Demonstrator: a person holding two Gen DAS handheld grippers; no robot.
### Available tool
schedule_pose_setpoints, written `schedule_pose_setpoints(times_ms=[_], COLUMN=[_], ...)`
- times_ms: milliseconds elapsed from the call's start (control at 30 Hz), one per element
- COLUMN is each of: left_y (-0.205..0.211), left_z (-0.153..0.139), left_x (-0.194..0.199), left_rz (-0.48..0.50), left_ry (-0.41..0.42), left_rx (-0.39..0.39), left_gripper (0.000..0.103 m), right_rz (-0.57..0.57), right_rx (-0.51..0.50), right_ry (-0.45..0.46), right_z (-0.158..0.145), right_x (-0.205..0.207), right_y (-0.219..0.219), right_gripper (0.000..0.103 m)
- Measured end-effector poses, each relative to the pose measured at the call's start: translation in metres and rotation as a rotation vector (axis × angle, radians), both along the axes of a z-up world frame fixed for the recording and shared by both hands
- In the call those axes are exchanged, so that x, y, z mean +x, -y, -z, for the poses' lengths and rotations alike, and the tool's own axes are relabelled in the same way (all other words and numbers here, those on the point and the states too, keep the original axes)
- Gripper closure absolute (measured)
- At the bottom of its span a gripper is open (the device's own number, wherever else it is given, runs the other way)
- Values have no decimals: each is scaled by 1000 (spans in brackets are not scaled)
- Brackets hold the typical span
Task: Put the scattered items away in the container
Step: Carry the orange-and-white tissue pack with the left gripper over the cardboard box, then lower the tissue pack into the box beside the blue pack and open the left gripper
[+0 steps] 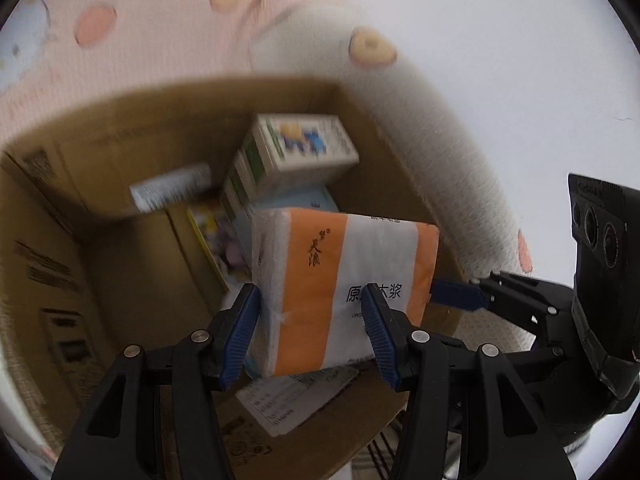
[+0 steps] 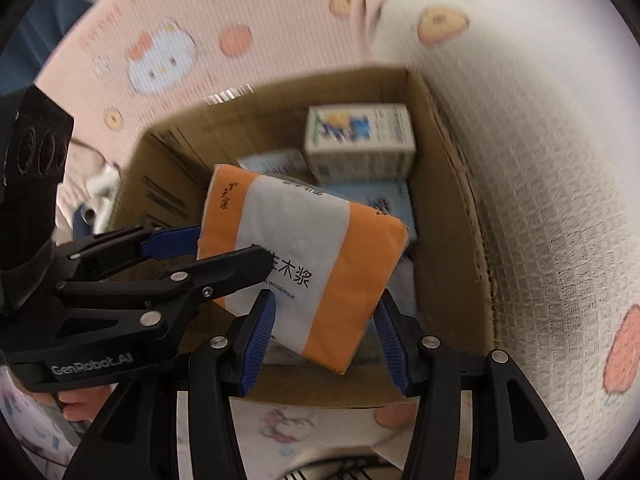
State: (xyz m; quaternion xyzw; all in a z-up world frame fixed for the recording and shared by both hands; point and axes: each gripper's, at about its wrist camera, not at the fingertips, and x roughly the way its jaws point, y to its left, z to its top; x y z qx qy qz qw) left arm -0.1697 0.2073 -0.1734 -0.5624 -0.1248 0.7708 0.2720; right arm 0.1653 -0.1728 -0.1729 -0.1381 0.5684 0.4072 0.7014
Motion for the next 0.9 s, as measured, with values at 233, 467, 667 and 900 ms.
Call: schedule_pose_setpoints(times_ms=[233,467,667,900], left_y=[-8,-11,-14,-6], left_z=[26,39,27,25], left_x=[-16,-19,-13,-11], left_rz=[10,29,114,119], left_ry=[153,198,92,43], left_rx=[71,86,-102,-172], left_gripper=[47,47,47,47], right_rz=[-6,-6,20,66], right_rx=[-92,-198,-199,-177], right_ry=[-48,-39,-5,-6], right_z=[10,17,5,0], right_x=[17,28,24,22], right_y=[-1,-6,0,-9], right_gripper=[54,54,55,55])
